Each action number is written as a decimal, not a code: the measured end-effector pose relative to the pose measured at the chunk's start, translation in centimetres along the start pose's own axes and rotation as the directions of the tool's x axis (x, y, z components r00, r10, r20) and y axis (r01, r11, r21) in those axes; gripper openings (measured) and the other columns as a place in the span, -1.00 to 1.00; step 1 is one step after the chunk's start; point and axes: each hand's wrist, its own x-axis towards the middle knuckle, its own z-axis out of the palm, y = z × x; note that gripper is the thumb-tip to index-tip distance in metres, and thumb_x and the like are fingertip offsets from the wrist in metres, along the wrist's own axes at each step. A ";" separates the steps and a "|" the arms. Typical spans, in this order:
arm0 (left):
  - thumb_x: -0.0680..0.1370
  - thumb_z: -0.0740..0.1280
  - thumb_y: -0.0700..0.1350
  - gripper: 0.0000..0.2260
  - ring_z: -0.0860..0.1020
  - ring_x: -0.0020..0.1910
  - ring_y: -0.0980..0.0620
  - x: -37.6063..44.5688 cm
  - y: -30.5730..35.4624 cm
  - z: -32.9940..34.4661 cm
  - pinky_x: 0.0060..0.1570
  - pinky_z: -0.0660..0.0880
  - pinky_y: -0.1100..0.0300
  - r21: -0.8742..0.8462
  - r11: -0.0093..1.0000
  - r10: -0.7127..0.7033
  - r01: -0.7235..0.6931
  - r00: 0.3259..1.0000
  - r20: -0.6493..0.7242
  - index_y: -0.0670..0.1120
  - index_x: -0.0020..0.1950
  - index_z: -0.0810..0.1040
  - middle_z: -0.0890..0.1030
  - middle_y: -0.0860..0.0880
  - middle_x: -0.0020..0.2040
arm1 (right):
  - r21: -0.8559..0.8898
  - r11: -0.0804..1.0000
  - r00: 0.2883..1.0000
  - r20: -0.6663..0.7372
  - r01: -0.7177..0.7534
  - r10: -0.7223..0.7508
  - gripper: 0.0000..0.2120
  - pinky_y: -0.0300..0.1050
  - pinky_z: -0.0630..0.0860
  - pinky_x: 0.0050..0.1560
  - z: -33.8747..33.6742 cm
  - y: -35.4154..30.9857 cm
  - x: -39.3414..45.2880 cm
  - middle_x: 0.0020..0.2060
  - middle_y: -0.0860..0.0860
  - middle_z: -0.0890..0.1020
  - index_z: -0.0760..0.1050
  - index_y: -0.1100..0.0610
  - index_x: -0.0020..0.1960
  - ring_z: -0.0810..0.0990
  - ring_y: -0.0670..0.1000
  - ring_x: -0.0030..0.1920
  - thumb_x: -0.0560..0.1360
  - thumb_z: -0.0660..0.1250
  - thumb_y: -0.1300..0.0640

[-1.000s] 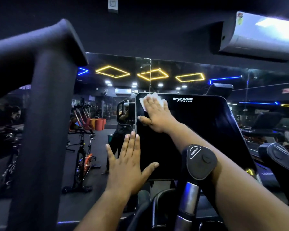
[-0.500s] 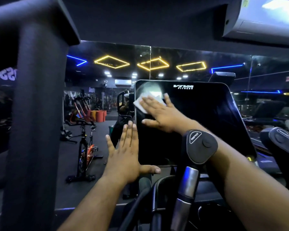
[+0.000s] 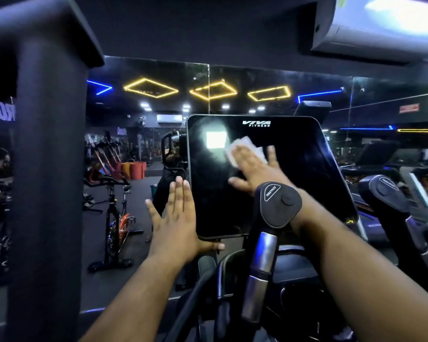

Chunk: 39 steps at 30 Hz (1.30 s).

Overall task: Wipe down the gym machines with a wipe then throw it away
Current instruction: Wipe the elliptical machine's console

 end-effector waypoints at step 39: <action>0.04 -0.25 0.64 0.28 -0.62 0.47 -0.02 -0.2 2.0 -1.3 0.42 -0.34 -0.48 0.052 0.989 0.135 -0.140 0.987 0.082 -0.10 0.49 -0.62 -0.68 -0.03 0.45 | 0.148 0.919 0.929 0.113 -0.366 0.352 0.10 0.40 -0.42 0.46 2.6 4.2 -13.3 0.60 -0.13 -0.32 -0.29 -0.09 0.64 -0.43 -0.16 0.53 0.28 -0.23 -0.67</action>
